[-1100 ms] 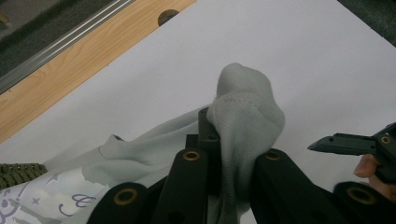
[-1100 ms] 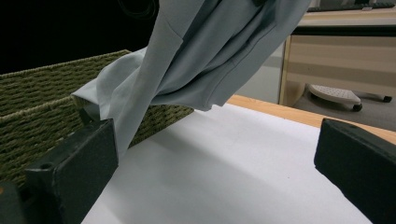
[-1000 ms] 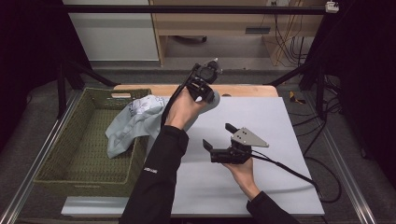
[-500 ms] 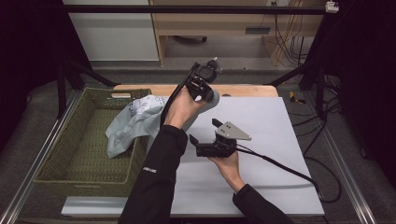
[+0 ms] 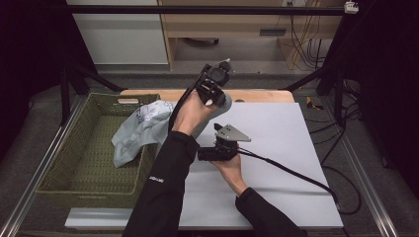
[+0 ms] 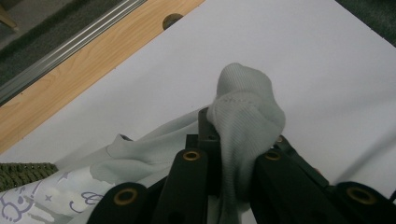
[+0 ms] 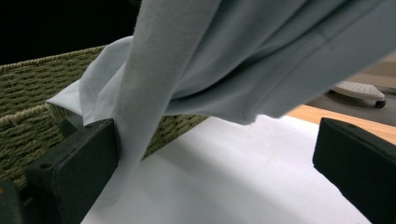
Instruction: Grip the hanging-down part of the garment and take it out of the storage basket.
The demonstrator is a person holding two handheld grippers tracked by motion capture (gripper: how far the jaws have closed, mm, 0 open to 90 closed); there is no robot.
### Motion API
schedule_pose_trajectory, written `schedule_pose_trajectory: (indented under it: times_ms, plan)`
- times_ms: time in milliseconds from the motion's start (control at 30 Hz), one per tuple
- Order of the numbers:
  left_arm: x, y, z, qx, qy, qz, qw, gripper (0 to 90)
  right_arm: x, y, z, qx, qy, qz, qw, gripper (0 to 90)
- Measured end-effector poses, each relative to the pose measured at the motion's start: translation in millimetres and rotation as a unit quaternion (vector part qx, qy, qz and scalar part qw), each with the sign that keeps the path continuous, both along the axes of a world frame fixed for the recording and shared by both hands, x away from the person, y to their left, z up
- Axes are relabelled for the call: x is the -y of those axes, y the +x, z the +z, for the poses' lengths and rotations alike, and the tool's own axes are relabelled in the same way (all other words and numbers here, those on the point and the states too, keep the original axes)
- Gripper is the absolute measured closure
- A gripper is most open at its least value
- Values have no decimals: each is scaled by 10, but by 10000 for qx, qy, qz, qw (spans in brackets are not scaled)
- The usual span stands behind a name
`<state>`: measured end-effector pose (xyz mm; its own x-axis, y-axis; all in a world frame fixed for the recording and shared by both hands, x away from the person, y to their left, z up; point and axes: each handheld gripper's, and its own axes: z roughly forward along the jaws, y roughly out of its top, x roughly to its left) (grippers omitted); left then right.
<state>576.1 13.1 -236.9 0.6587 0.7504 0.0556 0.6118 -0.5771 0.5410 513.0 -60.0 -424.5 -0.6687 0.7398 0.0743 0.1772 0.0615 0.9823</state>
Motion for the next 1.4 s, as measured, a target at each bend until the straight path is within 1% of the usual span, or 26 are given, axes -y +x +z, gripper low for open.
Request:
schedule_pose_trajectory:
  times_ms: [67, 100, 167, 200, 267, 333, 367, 467, 500, 600, 633, 700, 733, 767, 833, 900, 933, 967, 1000, 1067, 1100, 1200, 1233, 1300, 1333, 1400]
  plan:
    - [-19, -6, 7, 8, -19, 20, 10000, 849, -31, 32, 4, 19, -8, 32, 10000, 5]
    - [-25, -9, 9, 8, -17, 15, 10000, 849, -49, 60, 2, 149, 3, 22, 9999, 6]
    - [-34, -15, 15, 10, -20, 21, 10000, 849, -70, 78, 5, 141, -12, -5, 9999, 6]
    - [-40, -20, 19, 3, -35, 14, 10000, 849, -105, 124, 6, 180, -51, 21, 9998, 8]
    - [-45, -27, 23, 18, -28, 17, 10000, 849, -133, 164, 7, 184, -18, 25, 9998, 9]
    - [-48, -31, 23, 9, -9, 8, 10000, 849, -166, 197, 5, 103, -3, 36, 9999, 12]
    - [-51, -31, 23, 1, -22, 3, 10000, 849, -199, 215, -1, 101, 33, -17, 9999, 16]
    - [-61, -37, 23, 10, -11, 2, 10000, 849, -234, 267, -11, 147, 1, 52, 9999, 28]
    - [-66, -40, 26, 19, -7, -11, 10000, 849, -249, 285, -12, 141, 25, -1, 9999, 33]
    - [-90, -42, 33, 19, -28, -1, 10000, 849, -265, 334, -14, 107, 2, 61, 9999, 66]
    - [-98, -41, 36, 16, -22, 8, 10000, 849, -274, 348, -16, 140, 26, 86, 9999, 85]
    - [-100, -43, 33, 14, 4, 14, 10000, 849, -288, 365, -21, 111, 77, 99, 9999, 132]
    - [-98, -46, 34, 13, 7, 11, 10000, 849, -299, 364, -24, 10, 108, 107, 9999, 160]
    - [-97, -46, 33, 16, 20, 20, 10000, 849, -301, 364, -26, -14, 121, 115, 9999, 198]
    - [-101, -45, 35, 22, 24, 25, 10000, 849, -317, 362, -29, -17, 111, 96, 9999, 257]
    - [-106, -44, 36, 37, 19, 49, 10000, 849, -328, 372, -37, 118, 120, 97, 9998, 334]
    - [-108, -44, 37, 33, 26, 55, 10000, 849, -320, 369, -39, 122, 35, 100, 9999, 366]
    - [-110, -45, 39, 53, 30, 58, 10000, 850, -339, 352, -37, 8, 92, 52, 9999, 413]
    - [-114, -44, 39, 49, 32, 72, 10000, 849, -329, 352, -43, 65, 20, 88, 9999, 465]
    - [-122, -44, 40, 64, 46, 74, 9999, 850, -334, 352, -46, 53, 21, 85, 9999, 556]
    - [-123, -46, 40, 61, 61, 80, 9999, 850, -334, 365, -51, 139, -9, 75, 9999, 615]
    - [-135, -52, 47, 71, 60, 69, 9999, 850, -332, 354, -46, 105, -58, 31, 9999, 774]
    - [-139, -52, 48, 76, 38, 81, 9999, 849, -339, 337, -40, -5, -12, 5, 10000, 799]
    - [-143, -54, 51, 72, 34, 70, 9999, 849, -331, 337, -35, -3, -35, 46, 10000, 813]
    - [-147, -59, 58, 85, 0, 59, 9999, 849, -308, 339, -18, 96, -138, 67, 9998, 826]
    - [-148, -65, 64, 97, -38, 53, 9999, 849, -296, 323, 8, 106, -167, 98, 9998, 831]
